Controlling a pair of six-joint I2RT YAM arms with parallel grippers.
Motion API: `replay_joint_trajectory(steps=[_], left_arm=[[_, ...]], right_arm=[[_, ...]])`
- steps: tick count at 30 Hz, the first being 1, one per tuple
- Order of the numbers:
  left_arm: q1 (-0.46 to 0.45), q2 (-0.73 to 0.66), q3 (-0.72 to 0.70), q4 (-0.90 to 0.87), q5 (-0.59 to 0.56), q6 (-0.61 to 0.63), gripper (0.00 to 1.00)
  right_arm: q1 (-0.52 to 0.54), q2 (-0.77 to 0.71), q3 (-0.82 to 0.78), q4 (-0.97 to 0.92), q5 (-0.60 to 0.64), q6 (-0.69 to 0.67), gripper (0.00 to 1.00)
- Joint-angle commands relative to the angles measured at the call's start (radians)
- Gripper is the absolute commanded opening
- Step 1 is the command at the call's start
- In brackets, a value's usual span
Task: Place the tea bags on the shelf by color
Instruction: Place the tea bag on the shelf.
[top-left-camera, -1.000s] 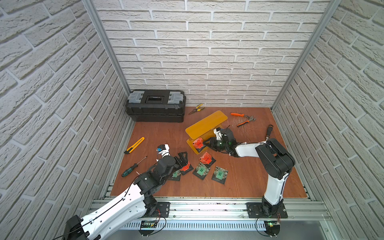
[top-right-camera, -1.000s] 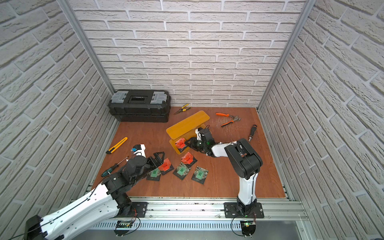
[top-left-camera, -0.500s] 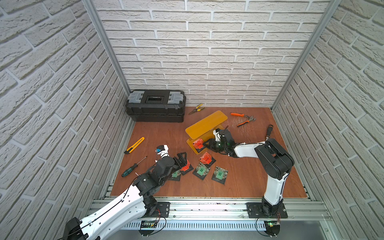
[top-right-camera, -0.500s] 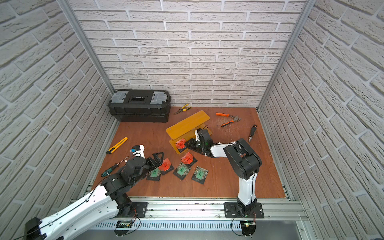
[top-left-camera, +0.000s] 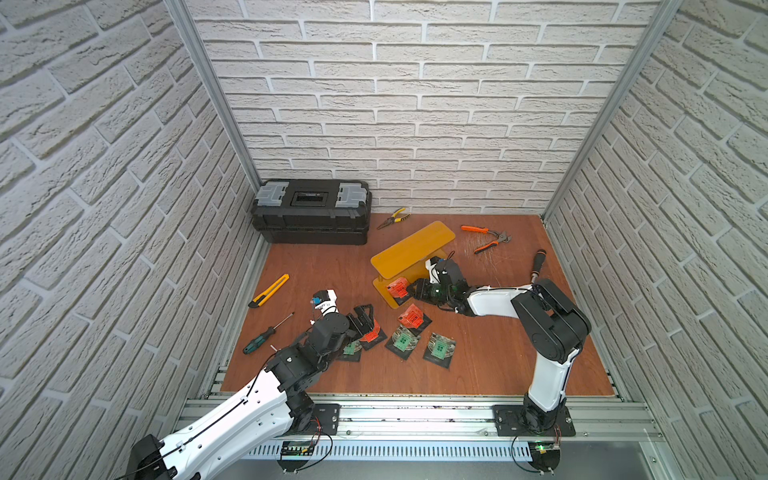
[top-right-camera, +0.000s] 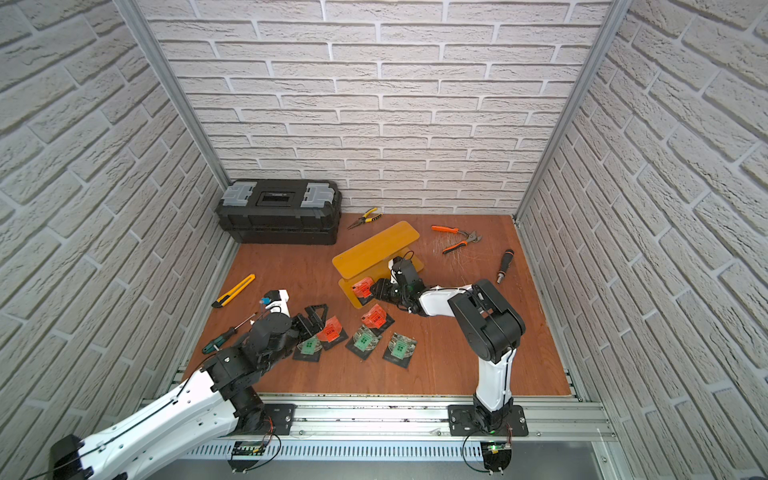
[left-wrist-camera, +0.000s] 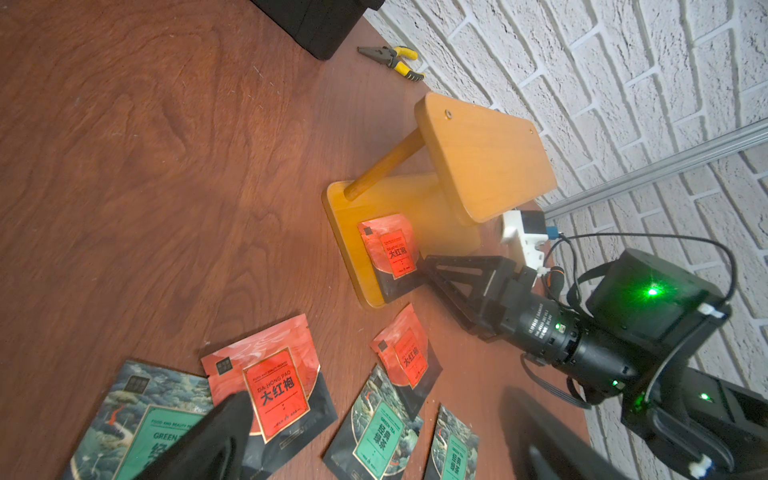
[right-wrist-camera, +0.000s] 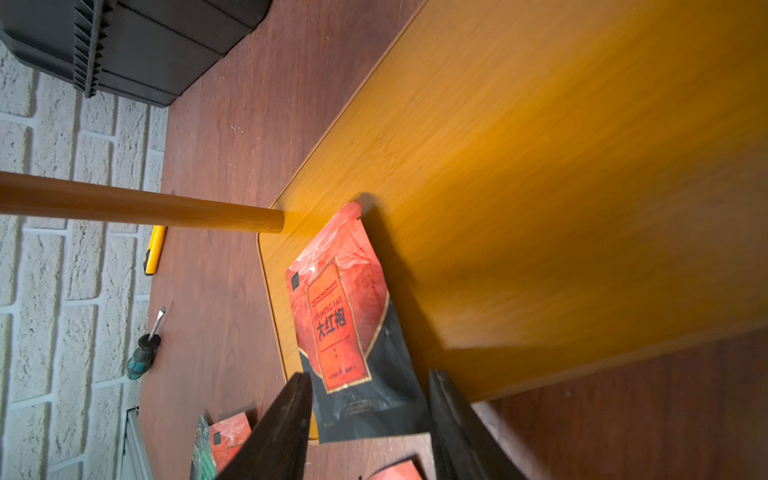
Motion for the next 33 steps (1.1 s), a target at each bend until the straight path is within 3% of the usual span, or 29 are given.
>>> replay_joint_trajectory(steps=[1, 16, 33], left_arm=[[0.008, 0.000, -0.014, 0.007, -0.012, 0.000, 0.98], [0.008, 0.005, -0.014, 0.009, -0.011, -0.003, 0.98], [0.007, 0.007, -0.015, 0.010, -0.009, -0.005, 0.98]], right_arm=[[0.012, -0.040, 0.005, -0.025, 0.043, -0.035, 0.52], [0.027, -0.080, -0.020, -0.064, 0.123, -0.075, 0.57], [0.056, -0.062, -0.013, -0.004, 0.093, -0.058, 0.52]])
